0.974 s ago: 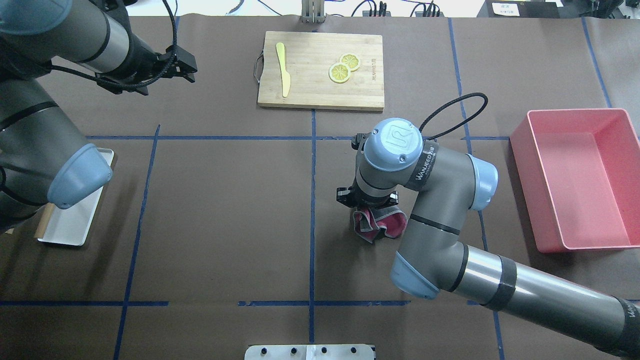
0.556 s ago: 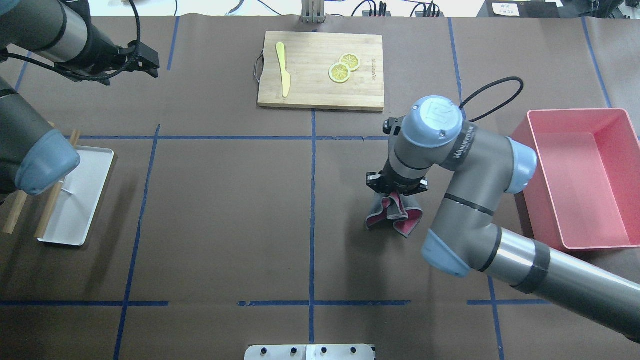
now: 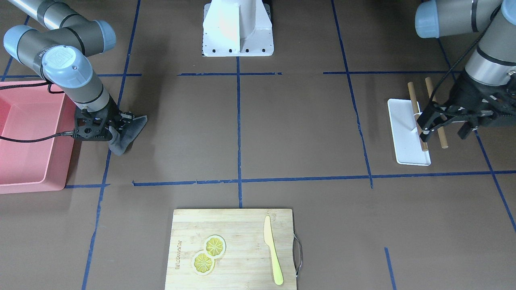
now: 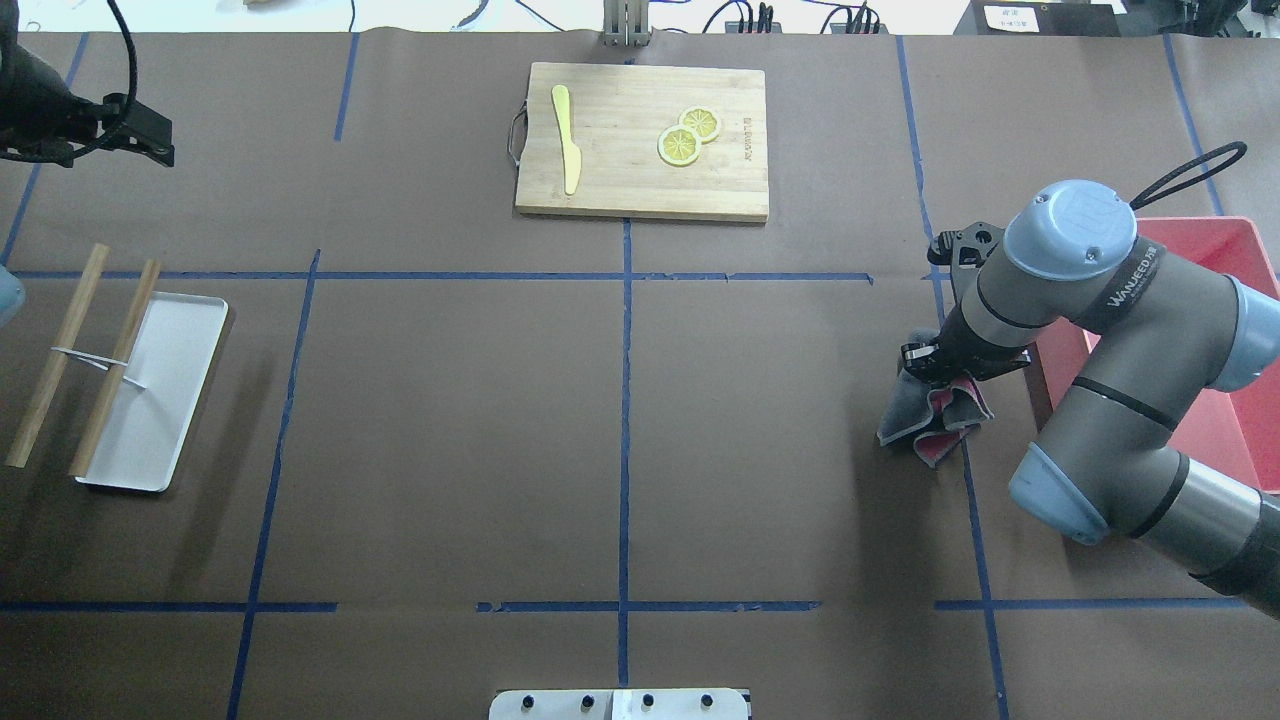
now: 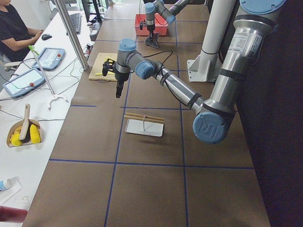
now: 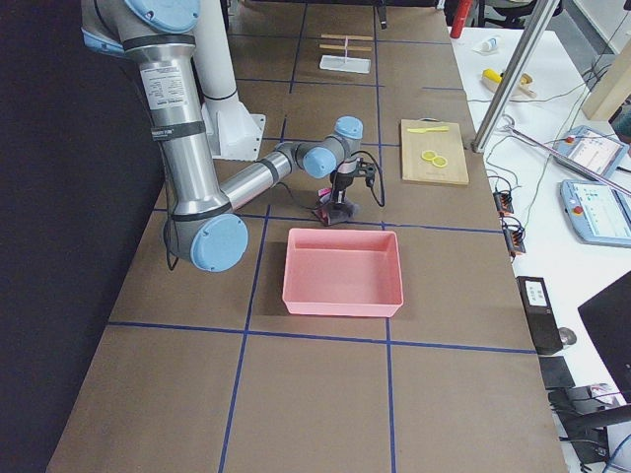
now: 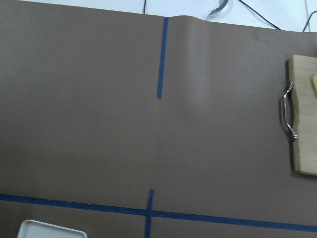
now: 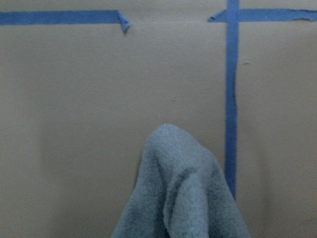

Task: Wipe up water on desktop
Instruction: 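Wipe the cloth across the table surface with the right gripper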

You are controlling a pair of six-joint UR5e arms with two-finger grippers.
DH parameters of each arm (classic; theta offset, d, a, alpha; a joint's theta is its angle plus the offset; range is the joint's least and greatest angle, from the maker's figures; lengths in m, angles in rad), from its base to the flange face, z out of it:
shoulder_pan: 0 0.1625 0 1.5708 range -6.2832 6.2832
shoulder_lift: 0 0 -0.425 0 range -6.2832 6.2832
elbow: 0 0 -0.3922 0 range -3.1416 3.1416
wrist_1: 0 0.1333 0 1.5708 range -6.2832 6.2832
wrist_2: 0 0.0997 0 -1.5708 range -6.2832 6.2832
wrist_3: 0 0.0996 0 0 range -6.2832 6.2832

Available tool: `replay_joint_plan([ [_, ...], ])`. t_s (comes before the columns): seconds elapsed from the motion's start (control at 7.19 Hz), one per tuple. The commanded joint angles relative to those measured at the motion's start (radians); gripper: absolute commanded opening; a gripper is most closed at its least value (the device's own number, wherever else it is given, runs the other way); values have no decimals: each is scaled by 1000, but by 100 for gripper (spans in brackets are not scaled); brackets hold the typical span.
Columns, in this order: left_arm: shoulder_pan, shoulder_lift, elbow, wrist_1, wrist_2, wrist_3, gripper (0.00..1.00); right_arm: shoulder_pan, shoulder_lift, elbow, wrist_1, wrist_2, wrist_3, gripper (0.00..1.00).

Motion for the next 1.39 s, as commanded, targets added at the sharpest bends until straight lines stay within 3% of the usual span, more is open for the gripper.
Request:
replay_joint_plan([
  [0.0,-42,63,0,-4,-63,129,100,-90,147,-41,-5,-4,171,0],
  [0.28,-149,146,8,-4,-201,336,100,-181,331,-148,6,-28,369,0],
  [0.56,-283,233,38,10,-255,606,100,-222,457,-233,18,-88,459,0],
  [0.7,-318,275,72,10,-258,741,100,-221,442,-242,56,-85,462,0],
  [0.83,-322,283,75,13,-255,764,100,-216,356,-203,75,-80,453,0],
  [1.11,-337,288,126,25,-275,767,100,-132,144,-38,69,-33,304,0],
  [1.25,-367,280,133,95,-319,768,100,-70,20,21,72,1,195,0],
])
